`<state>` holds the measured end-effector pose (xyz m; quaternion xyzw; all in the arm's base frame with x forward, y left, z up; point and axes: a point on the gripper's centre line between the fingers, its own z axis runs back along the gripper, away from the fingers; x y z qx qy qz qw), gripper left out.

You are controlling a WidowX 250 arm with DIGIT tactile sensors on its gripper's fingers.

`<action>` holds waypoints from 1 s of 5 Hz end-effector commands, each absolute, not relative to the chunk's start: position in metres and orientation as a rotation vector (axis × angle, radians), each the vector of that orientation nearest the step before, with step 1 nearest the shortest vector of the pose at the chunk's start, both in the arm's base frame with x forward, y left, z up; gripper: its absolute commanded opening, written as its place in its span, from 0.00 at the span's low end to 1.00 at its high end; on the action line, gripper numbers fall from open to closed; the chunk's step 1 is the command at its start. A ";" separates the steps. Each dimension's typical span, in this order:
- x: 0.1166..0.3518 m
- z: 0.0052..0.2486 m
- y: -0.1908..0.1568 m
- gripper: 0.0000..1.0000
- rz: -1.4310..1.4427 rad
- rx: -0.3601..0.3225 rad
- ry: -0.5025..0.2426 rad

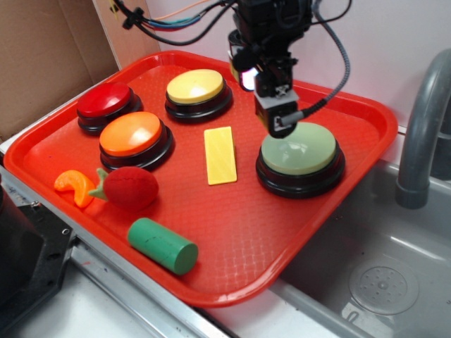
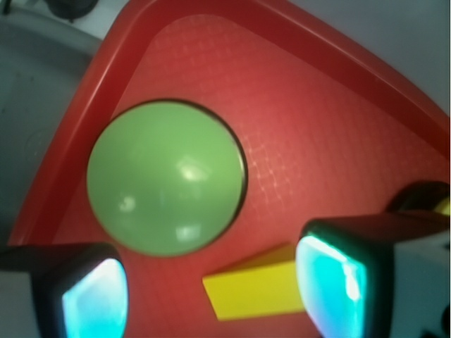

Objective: Push the green button.

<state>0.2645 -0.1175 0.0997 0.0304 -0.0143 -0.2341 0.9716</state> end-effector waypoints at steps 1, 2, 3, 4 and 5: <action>0.256 0.139 -0.112 1.00 -0.358 0.025 -0.110; 0.252 0.144 -0.110 1.00 -0.346 0.020 -0.132; 0.252 0.146 -0.110 1.00 -0.360 0.009 -0.132; 0.246 0.156 -0.106 1.00 -0.340 -0.039 -0.103; 0.245 0.158 -0.103 1.00 -0.361 -0.060 -0.100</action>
